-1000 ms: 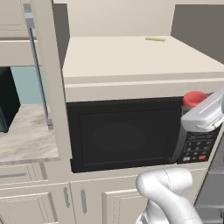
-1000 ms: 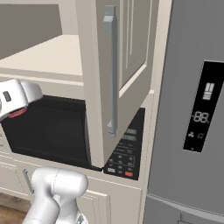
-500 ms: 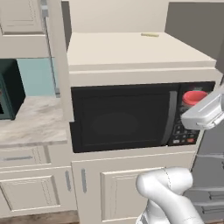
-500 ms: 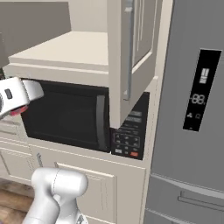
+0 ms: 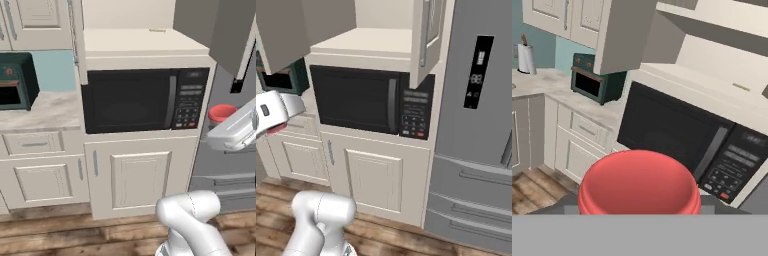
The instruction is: Pick the avocado and bread from the counter and place them on the plate. Then pick the jam from the cabinet and place it next to the plate. Lastly close the cabinet door.
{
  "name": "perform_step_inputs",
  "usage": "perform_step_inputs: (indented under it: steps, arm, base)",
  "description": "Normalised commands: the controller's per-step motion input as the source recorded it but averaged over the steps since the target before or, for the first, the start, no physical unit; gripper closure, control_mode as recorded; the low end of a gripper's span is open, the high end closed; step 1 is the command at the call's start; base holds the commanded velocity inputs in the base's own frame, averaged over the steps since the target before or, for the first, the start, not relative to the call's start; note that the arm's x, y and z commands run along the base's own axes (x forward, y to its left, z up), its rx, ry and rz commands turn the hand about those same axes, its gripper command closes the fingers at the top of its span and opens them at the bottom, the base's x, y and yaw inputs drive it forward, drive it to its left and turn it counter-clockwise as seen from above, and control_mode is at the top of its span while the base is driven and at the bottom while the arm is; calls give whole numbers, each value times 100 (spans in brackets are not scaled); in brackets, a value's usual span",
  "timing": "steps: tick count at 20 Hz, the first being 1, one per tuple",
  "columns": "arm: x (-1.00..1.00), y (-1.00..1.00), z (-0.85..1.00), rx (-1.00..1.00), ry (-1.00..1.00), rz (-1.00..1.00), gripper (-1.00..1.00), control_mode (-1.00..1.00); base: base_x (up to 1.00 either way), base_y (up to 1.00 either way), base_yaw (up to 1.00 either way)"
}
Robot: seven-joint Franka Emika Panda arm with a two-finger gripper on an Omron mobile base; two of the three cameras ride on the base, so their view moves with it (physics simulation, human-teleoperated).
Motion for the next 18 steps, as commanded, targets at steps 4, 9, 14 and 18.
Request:
perform_step_inputs:
  steps: [4, 9, 14, 18]
  arm:
    - [0, 0, 0, 0, 0, 0, 100, 100]
    - [0, 0, 0, 0, 0, 0, 100, 100]
    - [0, 0, 0, 0, 0, 0, 100, 100]
    - [0, 0, 0, 0, 0, 0, 100, 100]
  base:
    - [-62, 34, 0]
    - [-36, 87, -6]
    - [-22, 100, -11]
    - [-25, 100, -13]
